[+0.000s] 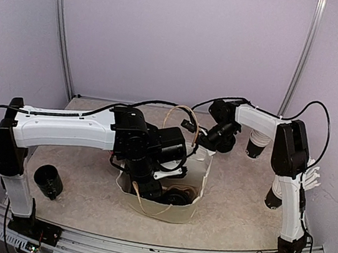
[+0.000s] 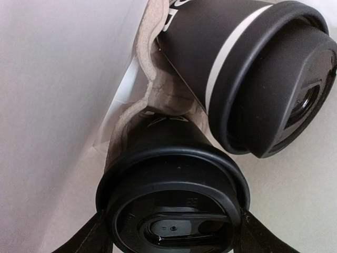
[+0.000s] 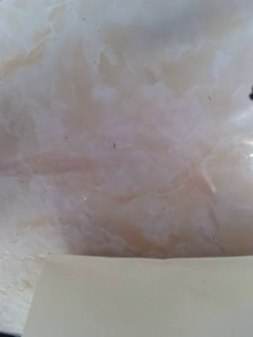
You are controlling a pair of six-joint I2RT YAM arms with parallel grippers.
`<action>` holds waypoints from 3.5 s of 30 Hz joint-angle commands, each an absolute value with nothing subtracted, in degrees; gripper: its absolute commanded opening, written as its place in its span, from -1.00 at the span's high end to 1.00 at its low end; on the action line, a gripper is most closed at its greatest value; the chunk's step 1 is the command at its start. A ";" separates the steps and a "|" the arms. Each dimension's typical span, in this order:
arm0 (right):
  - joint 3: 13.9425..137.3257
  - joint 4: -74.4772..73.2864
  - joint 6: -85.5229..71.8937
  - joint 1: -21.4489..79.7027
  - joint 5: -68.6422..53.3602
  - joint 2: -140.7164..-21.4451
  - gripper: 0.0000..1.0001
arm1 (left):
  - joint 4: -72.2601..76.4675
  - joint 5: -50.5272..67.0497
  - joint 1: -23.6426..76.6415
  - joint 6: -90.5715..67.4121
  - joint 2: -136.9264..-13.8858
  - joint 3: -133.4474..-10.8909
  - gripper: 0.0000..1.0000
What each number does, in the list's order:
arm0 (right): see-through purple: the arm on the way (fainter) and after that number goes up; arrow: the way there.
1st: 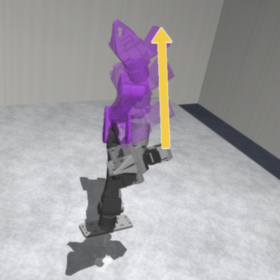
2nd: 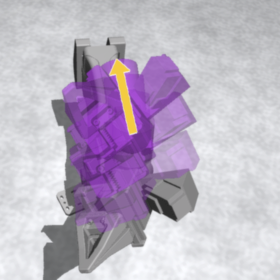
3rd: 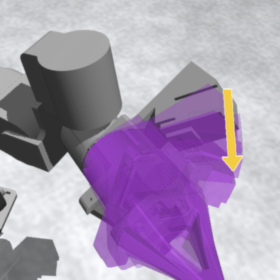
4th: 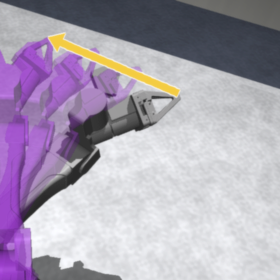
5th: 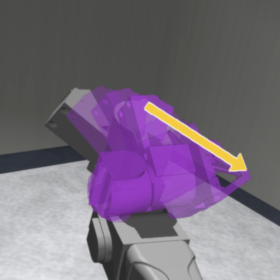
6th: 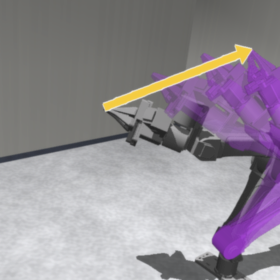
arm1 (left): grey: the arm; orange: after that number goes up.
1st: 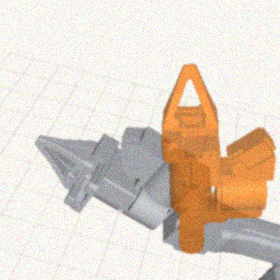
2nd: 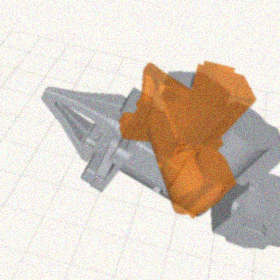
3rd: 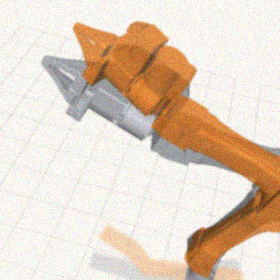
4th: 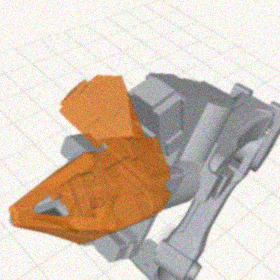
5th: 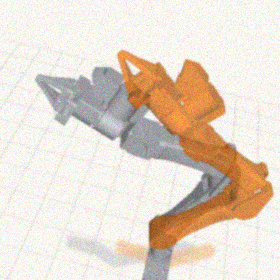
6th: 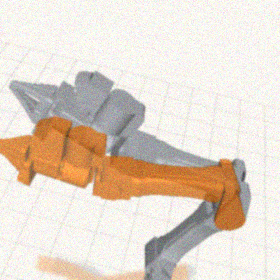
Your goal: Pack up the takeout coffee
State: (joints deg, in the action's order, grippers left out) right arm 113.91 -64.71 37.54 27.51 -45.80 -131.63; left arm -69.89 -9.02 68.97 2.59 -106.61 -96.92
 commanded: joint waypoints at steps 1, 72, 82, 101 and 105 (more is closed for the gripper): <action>112.74 -65.32 37.69 27.35 -46.75 -129.39 -0.07 | -71.05 -9.70 68.29 1.51 -109.25 -98.50 -0.49; 108.22 -68.36 36.24 23.89 -46.23 -110.50 -0.14 | -58.41 -16.47 64.83 -10.19 -89.35 -106.00 -0.87; 107.52 -67.55 35.59 23.57 -43.66 -109.18 -0.09 | -54.29 -8.60 61.09 -6.92 -89.37 -103.19 -0.32; 114.28 -66.71 33.29 3.84 -39.87 -101.54 0.17 | -46.77 -4.44 52.09 6.61 -100.46 -113.80 1.00; 112.77 -68.95 35.94 2.57 -40.75 -99.88 0.07 | -46.32 -7.47 51.49 7.54 -102.22 -114.75 1.00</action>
State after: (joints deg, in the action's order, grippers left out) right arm 114.69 -66.57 33.45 3.73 -39.90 -102.26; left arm -48.38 -4.56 52.34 5.02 -100.68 -112.62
